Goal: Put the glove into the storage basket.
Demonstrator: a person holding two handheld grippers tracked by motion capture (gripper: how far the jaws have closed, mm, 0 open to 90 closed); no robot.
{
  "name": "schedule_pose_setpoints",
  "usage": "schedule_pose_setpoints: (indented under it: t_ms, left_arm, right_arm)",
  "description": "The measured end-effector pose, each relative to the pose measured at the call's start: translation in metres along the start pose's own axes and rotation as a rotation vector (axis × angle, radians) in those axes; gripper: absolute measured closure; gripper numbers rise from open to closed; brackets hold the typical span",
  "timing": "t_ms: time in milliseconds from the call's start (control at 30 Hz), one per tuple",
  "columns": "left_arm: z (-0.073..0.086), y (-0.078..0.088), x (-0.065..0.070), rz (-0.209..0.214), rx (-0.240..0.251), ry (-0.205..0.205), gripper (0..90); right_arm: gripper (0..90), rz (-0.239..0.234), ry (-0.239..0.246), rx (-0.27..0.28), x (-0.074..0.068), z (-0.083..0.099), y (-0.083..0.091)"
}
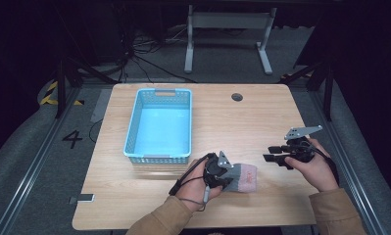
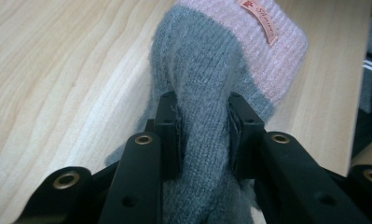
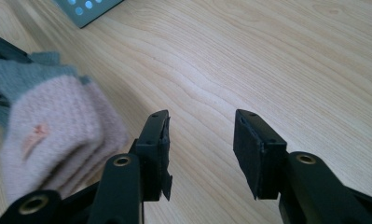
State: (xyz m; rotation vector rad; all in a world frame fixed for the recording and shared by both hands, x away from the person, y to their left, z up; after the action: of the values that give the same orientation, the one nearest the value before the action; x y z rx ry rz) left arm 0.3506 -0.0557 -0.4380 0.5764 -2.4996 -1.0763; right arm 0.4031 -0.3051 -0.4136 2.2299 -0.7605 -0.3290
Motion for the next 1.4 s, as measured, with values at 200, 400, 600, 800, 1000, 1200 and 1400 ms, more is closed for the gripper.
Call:
schedule_pose_setpoints:
  t_ms: [200,400,600,800,1000,1200,1400]
  left_arm:
    - [-0.004,0.02,-0.008,-0.01,0.026,0.014,70.1]
    - [-0.008,0.04,-0.02,-0.042,0.054,0.028,70.1]
    - [-0.009,0.058,-0.035,-0.053,0.093,0.059,69.8]
    - [-0.006,0.072,-0.047,-0.07,0.105,0.071,69.6]
    - [-0.004,0.088,-0.063,-0.094,0.096,0.075,69.4]
    - [-0.005,0.101,-0.076,-0.105,0.131,0.093,69.5]
    - [-0.007,0.114,-0.089,-0.138,0.132,0.089,69.4]
  right_arm:
    - [56.5,-0.01,0.001,0.004,0.001,-0.005,-0.004]
    - [56.2,-0.014,0.004,0.001,0.002,-0.007,-0.007]
    - [56.0,-0.003,-0.005,-0.004,0.005,-0.005,-0.008]
    - [54.7,0.002,-0.001,-0.001,0.009,-0.008,-0.01]
    - [54.7,0.003,-0.007,-0.007,0.009,-0.008,-0.011]
    - [54.7,0.011,-0.016,-0.006,0.01,-0.003,-0.008]
    - [54.6,0.019,-0.026,-0.008,0.011,0.002,-0.004]
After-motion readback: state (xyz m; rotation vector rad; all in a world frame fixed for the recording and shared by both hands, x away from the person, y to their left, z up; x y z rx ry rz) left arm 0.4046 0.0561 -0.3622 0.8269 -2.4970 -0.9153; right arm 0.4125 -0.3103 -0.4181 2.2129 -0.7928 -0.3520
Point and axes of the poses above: each handheld gripper's, and its own axes: y roughly backward along the jaws, z roughly out of its underside, x roughly to its right, the point moved 4 cm from there along -y, roughly forward along the jaws, and after that the axes turned 8 degrees about y, right-handed, at the moved point
